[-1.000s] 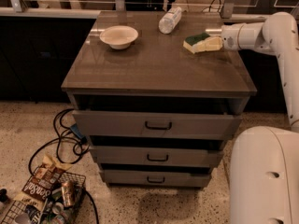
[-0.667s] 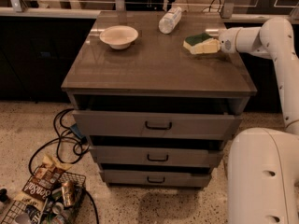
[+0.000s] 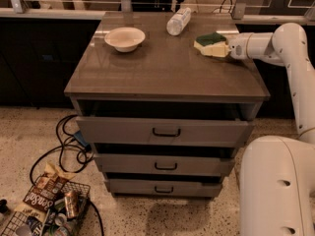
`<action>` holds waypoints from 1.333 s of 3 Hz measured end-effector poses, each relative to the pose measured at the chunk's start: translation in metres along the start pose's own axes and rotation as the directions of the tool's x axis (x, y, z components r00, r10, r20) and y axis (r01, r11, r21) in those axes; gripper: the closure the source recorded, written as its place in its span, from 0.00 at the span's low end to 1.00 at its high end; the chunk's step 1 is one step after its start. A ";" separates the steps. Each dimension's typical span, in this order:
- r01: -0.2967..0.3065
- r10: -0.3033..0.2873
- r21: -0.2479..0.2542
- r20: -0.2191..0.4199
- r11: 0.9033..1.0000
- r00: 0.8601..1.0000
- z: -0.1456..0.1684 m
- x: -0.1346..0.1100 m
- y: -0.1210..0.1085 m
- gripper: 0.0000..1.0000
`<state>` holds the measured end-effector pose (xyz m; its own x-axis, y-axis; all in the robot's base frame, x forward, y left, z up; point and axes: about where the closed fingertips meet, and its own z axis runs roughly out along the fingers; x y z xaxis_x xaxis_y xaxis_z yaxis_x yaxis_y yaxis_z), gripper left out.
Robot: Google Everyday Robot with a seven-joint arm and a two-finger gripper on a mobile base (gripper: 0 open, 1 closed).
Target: Place sponge into paper bowl
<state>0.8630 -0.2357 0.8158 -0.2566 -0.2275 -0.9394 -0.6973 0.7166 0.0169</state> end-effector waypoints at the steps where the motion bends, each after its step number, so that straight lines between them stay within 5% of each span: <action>1: -0.001 0.001 -0.004 -0.001 1.000 1.000 0.003 0.001 0.001 0.63; 2: -0.001 0.001 -0.004 -0.002 1.000 1.000 0.003 0.000 0.002 0.93; 4: -0.001 0.001 -0.005 -0.002 1.000 1.000 0.003 -0.001 0.002 1.00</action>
Offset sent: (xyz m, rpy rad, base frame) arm 0.0008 0.0029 -0.0020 0.0007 0.0026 0.0035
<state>0.8639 -0.2324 0.8154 -0.2583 -0.2279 -0.9388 -0.7001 0.7137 0.0194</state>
